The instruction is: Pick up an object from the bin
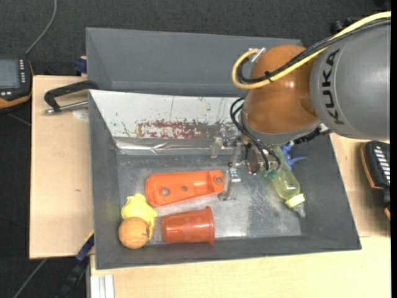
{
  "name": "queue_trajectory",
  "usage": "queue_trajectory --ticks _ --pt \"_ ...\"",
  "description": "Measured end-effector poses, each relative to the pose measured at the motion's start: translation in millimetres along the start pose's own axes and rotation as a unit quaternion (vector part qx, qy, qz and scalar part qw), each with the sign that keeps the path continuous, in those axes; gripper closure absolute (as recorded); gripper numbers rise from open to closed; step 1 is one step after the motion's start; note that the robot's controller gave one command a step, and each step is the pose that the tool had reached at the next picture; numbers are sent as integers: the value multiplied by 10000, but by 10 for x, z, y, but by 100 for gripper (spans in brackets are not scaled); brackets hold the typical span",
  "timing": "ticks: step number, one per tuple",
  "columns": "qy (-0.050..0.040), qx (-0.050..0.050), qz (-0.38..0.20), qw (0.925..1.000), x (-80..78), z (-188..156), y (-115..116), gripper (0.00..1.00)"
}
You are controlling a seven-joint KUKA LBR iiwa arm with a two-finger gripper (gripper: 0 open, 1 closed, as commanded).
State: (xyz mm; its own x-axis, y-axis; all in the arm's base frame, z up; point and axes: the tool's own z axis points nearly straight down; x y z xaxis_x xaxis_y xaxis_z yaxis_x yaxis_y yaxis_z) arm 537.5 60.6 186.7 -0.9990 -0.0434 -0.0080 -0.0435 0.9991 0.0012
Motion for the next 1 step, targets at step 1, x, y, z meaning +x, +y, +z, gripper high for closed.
queue_trajectory --ticks 1 --pt "-25 -15 10 10000 -424 528 527 0"
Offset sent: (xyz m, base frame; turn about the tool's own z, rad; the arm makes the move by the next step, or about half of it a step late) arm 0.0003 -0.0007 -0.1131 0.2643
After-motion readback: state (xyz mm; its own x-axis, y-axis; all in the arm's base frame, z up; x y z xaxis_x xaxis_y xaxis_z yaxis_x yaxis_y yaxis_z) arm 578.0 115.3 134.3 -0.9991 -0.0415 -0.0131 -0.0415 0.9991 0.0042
